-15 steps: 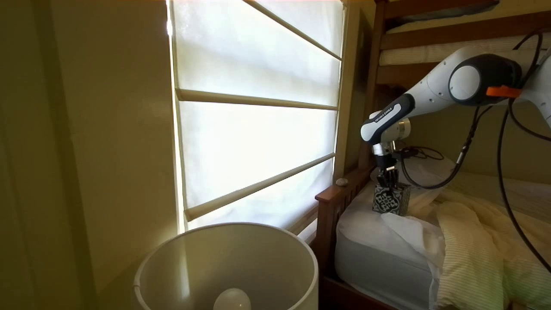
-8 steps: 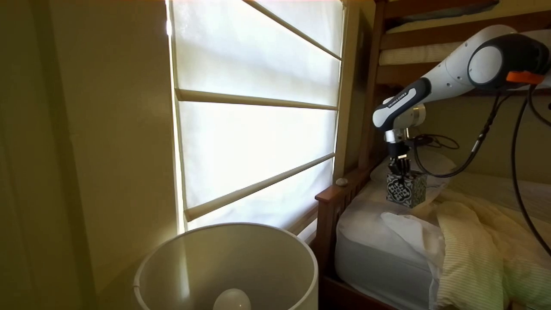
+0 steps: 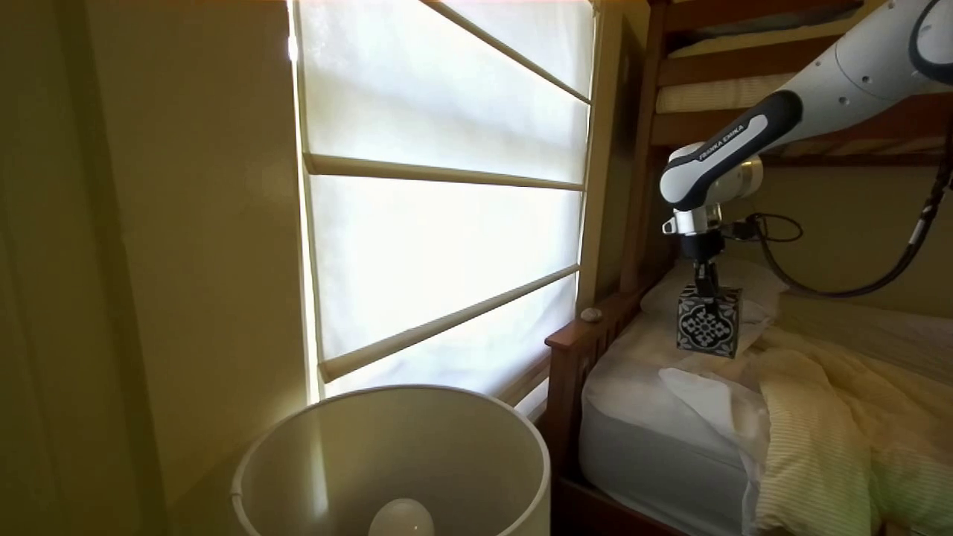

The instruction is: Put the tissue box on the headboard of the bed

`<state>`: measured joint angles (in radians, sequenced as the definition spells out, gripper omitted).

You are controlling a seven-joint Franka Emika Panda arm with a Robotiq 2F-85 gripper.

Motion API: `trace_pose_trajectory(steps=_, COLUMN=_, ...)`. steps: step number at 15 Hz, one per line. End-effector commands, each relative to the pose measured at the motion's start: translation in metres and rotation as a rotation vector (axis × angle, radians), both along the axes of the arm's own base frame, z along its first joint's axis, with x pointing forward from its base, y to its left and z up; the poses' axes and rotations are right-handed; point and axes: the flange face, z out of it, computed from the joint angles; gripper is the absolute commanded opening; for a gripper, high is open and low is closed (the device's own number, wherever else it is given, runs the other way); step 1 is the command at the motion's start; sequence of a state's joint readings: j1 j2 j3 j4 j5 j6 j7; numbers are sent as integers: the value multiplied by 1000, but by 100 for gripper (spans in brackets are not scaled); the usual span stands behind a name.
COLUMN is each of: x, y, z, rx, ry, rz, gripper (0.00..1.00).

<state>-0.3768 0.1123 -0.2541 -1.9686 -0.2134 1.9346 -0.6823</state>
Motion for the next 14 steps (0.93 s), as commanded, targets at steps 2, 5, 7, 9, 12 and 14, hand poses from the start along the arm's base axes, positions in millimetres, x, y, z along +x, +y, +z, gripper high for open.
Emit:
trace_pose_trajectory(steps=2, x=-30, y=93, z=-17, rx=-4, ry=22, rz=251, gripper=2)
trace_pose_trajectory(steps=5, x=-47, y=136, z=-38, rx=-30, ry=56, rz=400, gripper=2)
trace_pose_trajectory(steps=7, x=-60, y=154, z=-47, rx=-48, ry=61, rz=494, gripper=2)
trace_pose_trajectory(steps=9, x=-70, y=155, z=-51, rx=-2, ry=5, rz=571, gripper=2)
trace_pose_trajectory(steps=12, x=-59, y=153, z=-57, rx=-2, ry=38, rz=533, gripper=6)
trace_pose_trajectory(steps=14, x=-63, y=153, z=-56, rx=1, ry=30, rz=544, gripper=6)
